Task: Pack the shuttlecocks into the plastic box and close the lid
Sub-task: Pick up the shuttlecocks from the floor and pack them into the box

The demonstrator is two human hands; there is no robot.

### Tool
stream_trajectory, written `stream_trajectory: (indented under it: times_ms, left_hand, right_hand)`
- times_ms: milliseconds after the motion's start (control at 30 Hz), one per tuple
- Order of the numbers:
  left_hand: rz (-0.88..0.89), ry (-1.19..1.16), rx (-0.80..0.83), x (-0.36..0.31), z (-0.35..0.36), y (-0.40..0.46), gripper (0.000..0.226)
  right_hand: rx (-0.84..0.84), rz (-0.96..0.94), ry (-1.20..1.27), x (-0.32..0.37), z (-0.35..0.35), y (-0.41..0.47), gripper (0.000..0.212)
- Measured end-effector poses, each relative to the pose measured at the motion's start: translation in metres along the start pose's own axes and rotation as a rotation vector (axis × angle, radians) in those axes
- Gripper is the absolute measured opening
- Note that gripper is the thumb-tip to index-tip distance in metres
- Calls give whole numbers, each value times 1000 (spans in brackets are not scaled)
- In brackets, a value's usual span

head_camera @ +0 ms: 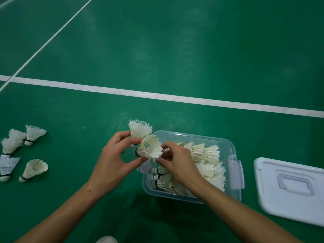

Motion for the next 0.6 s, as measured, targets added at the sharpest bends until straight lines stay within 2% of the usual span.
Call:
stream_trajectory:
  times_ms: [233, 433, 600]
  left_hand:
    - [8, 29, 8, -4, 6, 6, 45]
    - [-6, 70, -9, -3, 8, 15, 42]
    - [19, 102, 26, -15, 15, 25, 41]
  right_hand:
    - [12, -8, 155, -2, -23, -9, 37]
    - [-101, -130, 226, 19, -64, -20, 27]
    - [-89, -333, 62, 50, -62, -32, 34]
Point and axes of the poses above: each hand's wrist, its own y-axis towards the middle knuckle, its own z-axis out of the palm, x = y × z, the point moved 9 cm from there along y, towards the middle knuckle, and after that the axes turned 10 degrees about y, right-handed, at the moved point
